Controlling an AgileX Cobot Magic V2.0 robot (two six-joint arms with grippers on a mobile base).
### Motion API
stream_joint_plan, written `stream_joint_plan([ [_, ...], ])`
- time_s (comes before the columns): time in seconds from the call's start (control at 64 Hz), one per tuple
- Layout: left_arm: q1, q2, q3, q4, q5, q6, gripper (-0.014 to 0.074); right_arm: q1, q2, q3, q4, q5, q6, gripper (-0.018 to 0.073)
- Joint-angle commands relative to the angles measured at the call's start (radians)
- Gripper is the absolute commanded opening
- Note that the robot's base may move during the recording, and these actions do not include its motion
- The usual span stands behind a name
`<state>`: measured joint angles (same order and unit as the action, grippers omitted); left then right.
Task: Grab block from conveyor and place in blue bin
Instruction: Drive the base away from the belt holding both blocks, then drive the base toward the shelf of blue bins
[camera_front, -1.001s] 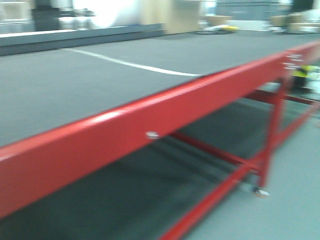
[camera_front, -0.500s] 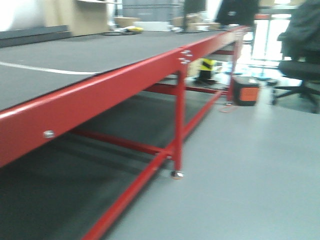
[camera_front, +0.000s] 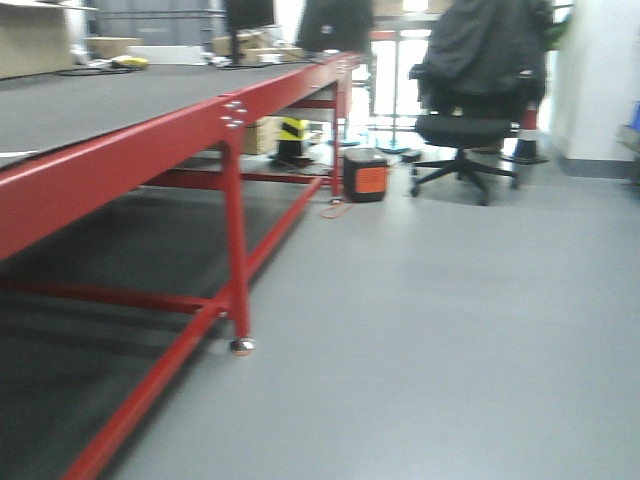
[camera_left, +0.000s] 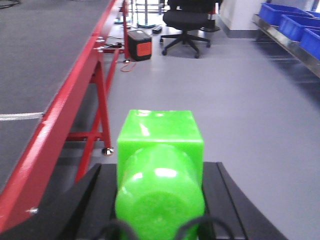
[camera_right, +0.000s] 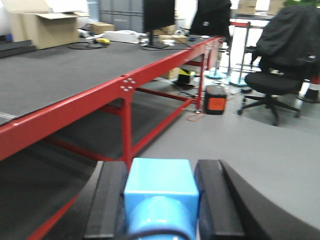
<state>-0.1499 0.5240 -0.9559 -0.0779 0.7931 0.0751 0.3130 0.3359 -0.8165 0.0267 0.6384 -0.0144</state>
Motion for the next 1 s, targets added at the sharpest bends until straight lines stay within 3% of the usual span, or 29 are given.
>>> stream_joint_plan([
  [0.0, -0.007, -0.006, -0.001, -0.004, -0.026, -0.008, -0.0111, -0.001, -0.002, 0.003, -0.009, -0.019, -0.004, -0.0162],
  [0.985, -0.007, -0.011, -0.001, -0.004, -0.026, -0.008, -0.0111, -0.001, -0.002, 0.003, -0.009, -0.019, -0.004, -0.0162],
])
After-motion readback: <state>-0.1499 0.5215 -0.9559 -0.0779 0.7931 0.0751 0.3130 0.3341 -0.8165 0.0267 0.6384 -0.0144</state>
